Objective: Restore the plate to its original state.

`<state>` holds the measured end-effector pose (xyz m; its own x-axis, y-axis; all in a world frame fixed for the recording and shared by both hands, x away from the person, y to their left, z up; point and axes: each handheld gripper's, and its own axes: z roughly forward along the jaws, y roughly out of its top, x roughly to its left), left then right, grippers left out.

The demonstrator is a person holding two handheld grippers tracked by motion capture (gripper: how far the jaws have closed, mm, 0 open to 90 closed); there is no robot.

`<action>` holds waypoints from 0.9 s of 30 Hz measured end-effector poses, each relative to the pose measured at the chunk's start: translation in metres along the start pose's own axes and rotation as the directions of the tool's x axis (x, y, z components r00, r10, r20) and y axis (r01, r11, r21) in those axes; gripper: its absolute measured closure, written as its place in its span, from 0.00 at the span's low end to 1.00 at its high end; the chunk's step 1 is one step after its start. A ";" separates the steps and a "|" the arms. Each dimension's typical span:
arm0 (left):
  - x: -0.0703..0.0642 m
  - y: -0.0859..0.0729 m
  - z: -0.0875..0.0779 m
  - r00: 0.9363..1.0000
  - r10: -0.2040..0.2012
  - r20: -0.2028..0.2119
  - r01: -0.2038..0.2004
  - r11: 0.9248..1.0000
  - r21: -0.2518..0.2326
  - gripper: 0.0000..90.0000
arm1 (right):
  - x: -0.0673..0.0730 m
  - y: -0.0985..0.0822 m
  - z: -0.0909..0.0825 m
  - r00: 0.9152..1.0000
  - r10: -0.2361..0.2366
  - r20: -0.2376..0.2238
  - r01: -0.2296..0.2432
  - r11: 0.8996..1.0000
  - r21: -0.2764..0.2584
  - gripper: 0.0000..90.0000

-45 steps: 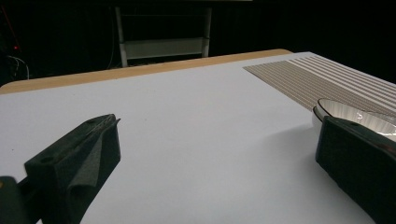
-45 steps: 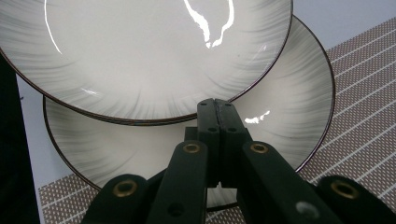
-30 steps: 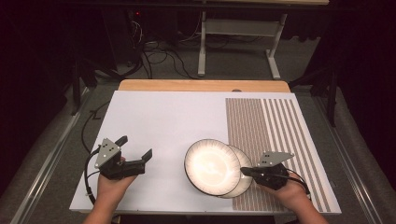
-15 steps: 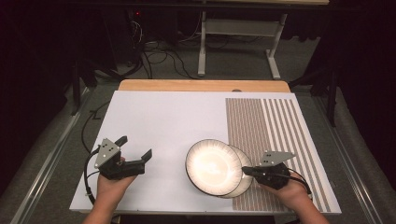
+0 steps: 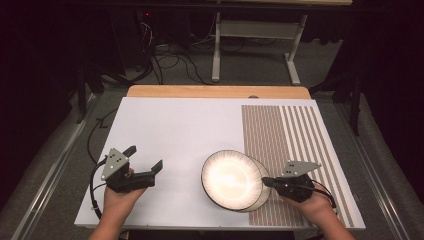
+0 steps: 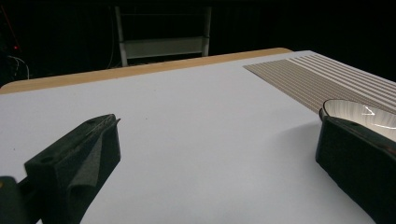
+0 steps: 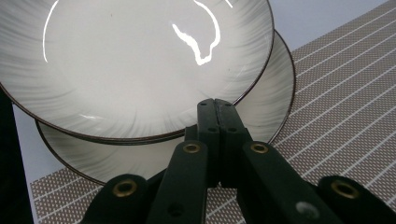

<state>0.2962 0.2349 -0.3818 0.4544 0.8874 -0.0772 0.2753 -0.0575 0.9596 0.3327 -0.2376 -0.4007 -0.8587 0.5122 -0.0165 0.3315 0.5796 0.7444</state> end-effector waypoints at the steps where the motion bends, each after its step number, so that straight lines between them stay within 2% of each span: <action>1: 0.000 0.000 0.000 1.000 0.000 0.000 0.000 1.000 0.000 0.01 | 0.000 0.000 0.000 1.000 0.000 0.000 0.000 1.000 0.000 1.00; 5: 0.000 0.000 0.001 1.000 0.000 0.001 0.000 1.000 0.002 0.01 | -0.004 -0.002 -0.006 1.000 0.025 0.011 -0.025 0.999 -0.021 1.00; 16: -0.001 -0.001 0.002 1.000 0.003 0.006 -0.003 1.000 0.009 0.01 | -0.004 -0.003 -0.008 1.000 0.023 0.014 -0.023 1.000 -0.017 1.00; 27: -0.001 -0.001 0.002 1.000 0.000 0.006 0.000 1.000 0.009 0.01 | -0.009 -0.006 -0.014 0.999 0.043 0.027 -0.042 0.999 -0.027 1.00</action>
<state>0.2975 0.2335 -0.3830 0.4593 0.8848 -0.0786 0.2830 -0.0619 0.9571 0.3327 -0.2550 -0.3959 -0.8330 0.5532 -0.0026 0.3565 0.5404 0.7621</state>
